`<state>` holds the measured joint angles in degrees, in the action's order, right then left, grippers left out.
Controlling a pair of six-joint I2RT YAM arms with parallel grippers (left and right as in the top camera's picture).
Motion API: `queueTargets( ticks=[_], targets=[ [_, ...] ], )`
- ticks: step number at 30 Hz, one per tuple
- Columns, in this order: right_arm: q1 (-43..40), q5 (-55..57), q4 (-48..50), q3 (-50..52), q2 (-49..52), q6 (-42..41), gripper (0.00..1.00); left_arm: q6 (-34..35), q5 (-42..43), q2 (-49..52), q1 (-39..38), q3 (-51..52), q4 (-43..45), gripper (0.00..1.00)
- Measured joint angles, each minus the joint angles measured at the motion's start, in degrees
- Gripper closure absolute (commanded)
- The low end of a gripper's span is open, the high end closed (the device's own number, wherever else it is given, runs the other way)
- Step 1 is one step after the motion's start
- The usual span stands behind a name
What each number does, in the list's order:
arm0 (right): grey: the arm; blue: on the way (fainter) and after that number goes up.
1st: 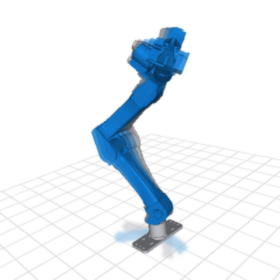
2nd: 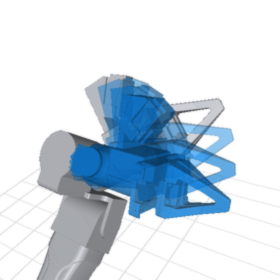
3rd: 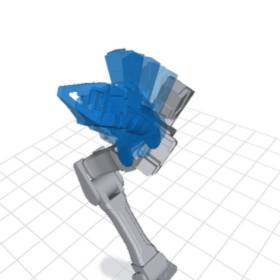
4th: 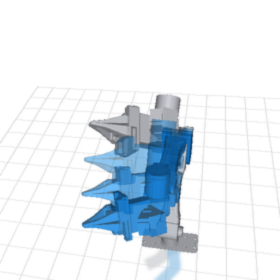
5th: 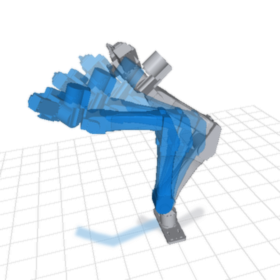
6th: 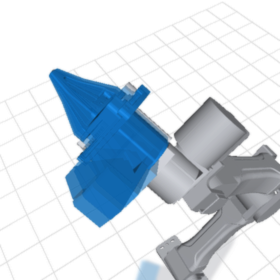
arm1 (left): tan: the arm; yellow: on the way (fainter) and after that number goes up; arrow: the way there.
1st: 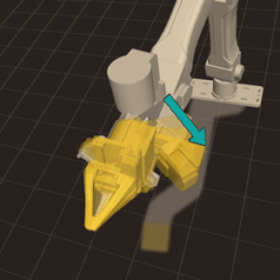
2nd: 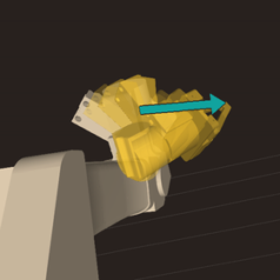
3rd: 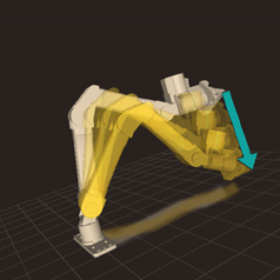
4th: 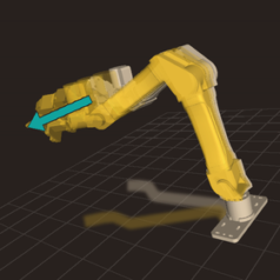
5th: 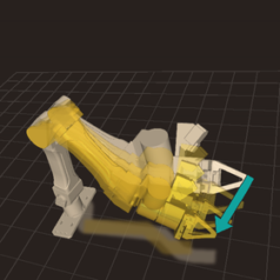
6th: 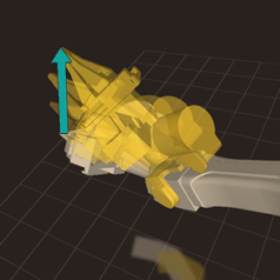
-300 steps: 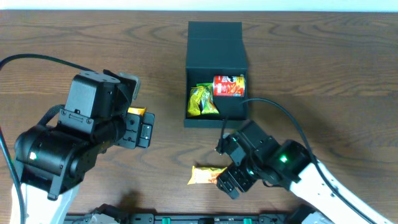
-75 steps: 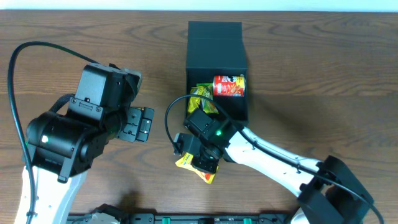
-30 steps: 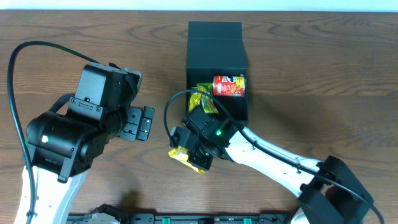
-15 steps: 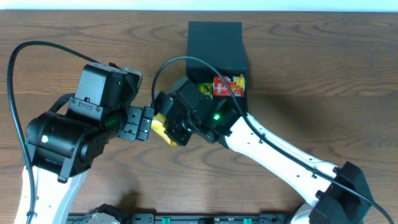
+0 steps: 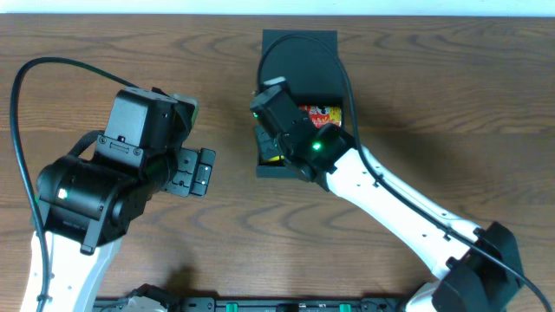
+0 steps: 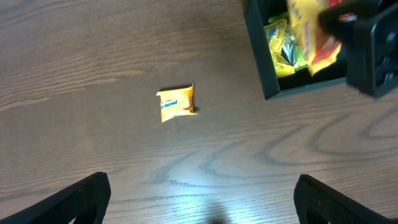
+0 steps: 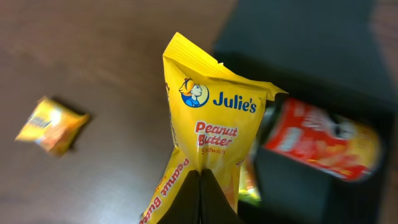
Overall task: Pack container
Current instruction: 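Lower the Peanut Butter packet into the box and release, then raise the right gripper out of the box to the right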
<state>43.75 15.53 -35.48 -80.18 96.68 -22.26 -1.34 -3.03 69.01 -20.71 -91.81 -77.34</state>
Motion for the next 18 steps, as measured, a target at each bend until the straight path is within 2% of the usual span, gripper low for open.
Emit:
queueTargets(
  ticks=[8,18],
  targets=[
    [-2.78,5.07,1.36,-0.02,1.29,-3.82,0.98,0.00,0.00,0.00,0.00,0.00,0.02,0.05],
    [-3.19,5.46,5.57,-0.11,10.67,-5.75,0.98,0.00,0.00,0.00,0.00,0.00,0.00,0.05]
  ],
)
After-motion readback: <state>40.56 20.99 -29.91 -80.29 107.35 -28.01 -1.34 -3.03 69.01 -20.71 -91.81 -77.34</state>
